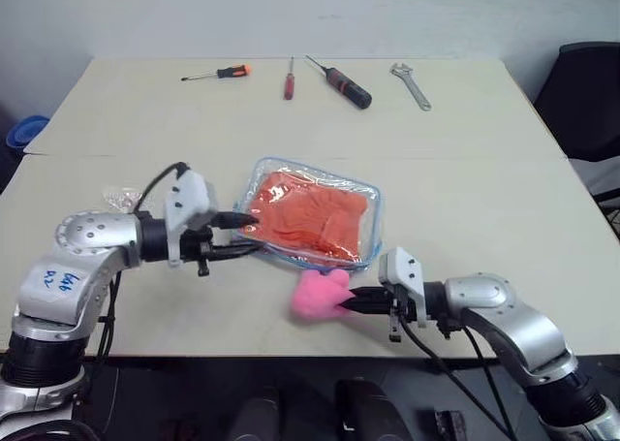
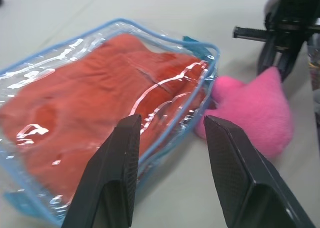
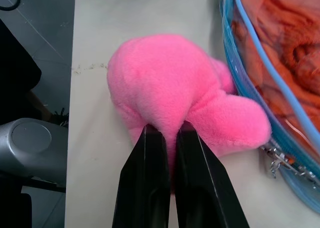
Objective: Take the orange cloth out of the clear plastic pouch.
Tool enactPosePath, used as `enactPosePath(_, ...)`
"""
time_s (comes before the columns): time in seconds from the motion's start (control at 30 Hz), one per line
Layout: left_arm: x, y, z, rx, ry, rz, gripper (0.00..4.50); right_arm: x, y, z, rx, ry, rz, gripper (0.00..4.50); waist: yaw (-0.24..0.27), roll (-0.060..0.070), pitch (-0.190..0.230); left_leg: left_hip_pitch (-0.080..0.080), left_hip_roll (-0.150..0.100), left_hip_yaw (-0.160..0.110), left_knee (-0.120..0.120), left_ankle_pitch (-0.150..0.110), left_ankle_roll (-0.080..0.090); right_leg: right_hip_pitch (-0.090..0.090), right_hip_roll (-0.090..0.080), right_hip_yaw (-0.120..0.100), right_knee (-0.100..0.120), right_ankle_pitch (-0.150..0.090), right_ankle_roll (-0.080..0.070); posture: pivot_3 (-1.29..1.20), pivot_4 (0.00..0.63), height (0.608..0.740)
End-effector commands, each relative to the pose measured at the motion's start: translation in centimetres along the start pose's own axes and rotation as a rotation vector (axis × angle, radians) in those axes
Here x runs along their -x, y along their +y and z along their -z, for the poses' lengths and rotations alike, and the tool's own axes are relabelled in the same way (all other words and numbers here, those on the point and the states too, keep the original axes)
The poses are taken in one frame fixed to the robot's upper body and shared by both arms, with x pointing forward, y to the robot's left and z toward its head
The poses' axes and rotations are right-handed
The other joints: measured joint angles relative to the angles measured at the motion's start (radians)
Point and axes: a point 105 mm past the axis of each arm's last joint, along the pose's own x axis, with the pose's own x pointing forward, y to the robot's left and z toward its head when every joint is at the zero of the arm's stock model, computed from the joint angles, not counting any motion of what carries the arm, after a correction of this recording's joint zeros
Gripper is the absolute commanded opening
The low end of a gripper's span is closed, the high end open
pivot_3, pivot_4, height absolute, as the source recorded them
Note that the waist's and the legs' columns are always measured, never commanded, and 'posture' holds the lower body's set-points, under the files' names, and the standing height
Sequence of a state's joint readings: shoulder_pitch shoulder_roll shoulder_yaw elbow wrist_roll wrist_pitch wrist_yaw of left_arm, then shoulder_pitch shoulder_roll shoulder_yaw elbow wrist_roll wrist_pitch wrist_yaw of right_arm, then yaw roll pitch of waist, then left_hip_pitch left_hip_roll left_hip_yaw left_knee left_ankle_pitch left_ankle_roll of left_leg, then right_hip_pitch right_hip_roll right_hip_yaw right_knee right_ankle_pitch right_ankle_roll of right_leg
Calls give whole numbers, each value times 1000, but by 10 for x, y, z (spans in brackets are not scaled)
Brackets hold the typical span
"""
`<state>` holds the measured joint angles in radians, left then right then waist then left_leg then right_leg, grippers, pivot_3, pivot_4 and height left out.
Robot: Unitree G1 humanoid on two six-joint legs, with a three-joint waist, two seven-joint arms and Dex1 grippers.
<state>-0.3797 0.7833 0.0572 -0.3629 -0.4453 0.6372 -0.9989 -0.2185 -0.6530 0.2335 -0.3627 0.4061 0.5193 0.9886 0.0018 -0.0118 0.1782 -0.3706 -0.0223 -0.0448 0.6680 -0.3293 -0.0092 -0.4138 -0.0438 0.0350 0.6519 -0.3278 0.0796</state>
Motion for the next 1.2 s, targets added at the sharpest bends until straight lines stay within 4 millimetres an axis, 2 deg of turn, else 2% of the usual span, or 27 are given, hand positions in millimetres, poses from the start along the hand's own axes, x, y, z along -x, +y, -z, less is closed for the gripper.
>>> enactPosePath(0.03, -11, -9, -7, -40, -28, 60, 2129, 2, -3, 2, -12, 10, 22, 548, -2, 0, 0, 0, 0, 0, 0, 0, 0, 0, 0, 0, 0, 0, 0, 0, 150, 740)
enactPosePath(0.23, -37, -28, -11, -46, -54, 222, 2129, 15, 5, 9, 42, 73, 30, 2296, -1, 0, 0, 0, 0, 0, 0, 0, 0, 0, 0, 0, 0, 0, 0, 0, 150, 740)
enactPosePath(0.4, -56, -39, -7, -63, -44, 326, 2129, 28, 17, -4, 79, 79, 31, 2296, -1, 0, 0, 0, 0, 0, 0, 0, 0, 0, 0, 0, 0, 0, 0, 0, 150, 740)
enactPosePath(0.57, -70, -47, 3, -91, -18, 385, 2129, 32, 25, -12, 104, 93, 44, 2296, -4, 0, 0, 1, 0, 0, 0, 0, 0, 0, 1, 0, 1, 0, 0, 0, 150, 740)
enactPosePath(0.73, -74, -47, 1, -105, -31, 402, 2129, 38, 29, -14, 108, 103, 58, 2296, 2, 0, 0, 0, 0, 0, 1, 0, 1, 0, 1, 0, 1, 0, 0, 0, 150, 740)
enactPosePath(0.83, -75, -50, 8, -127, -3, 416, 2129, 44, 33, -14, 102, 114, 52, 2296, 3, 0, 0, 0, 0, 0, 1, 0, 1, 0, 1, 0, 0, 0, 0, 0, 150, 740)
enactPosePath(1.03, -84, -67, 14, -111, 0, 471, 2129, 57, 33, -16, 100, 123, 44, 2296, 4, 0, 0, 0, 0, 0, 1, 0, 1, 1, 1, 0, 1, 0, 0, 0, 150, 740)
enactPosePath(1.13, -86, -69, 8, -90, -24, 471, 2129, 56, 31, -17, 86, 109, 34, 2856, 3, 0, 0, 0, 0, 0, 1, -1, 3, 1, 1, 0, 1, 0, 0, 0, 150, 740)
enactPosePath(1.2, -84, -68, 1, -87, -41, 462, 2129, 51, 32, -14, 76, 107, 17, 3542, 2, 0, 0, 0, 0, 0, 1, -2, 4, 1, 1, 0, 1, 0, 0, 0, 150, 740)
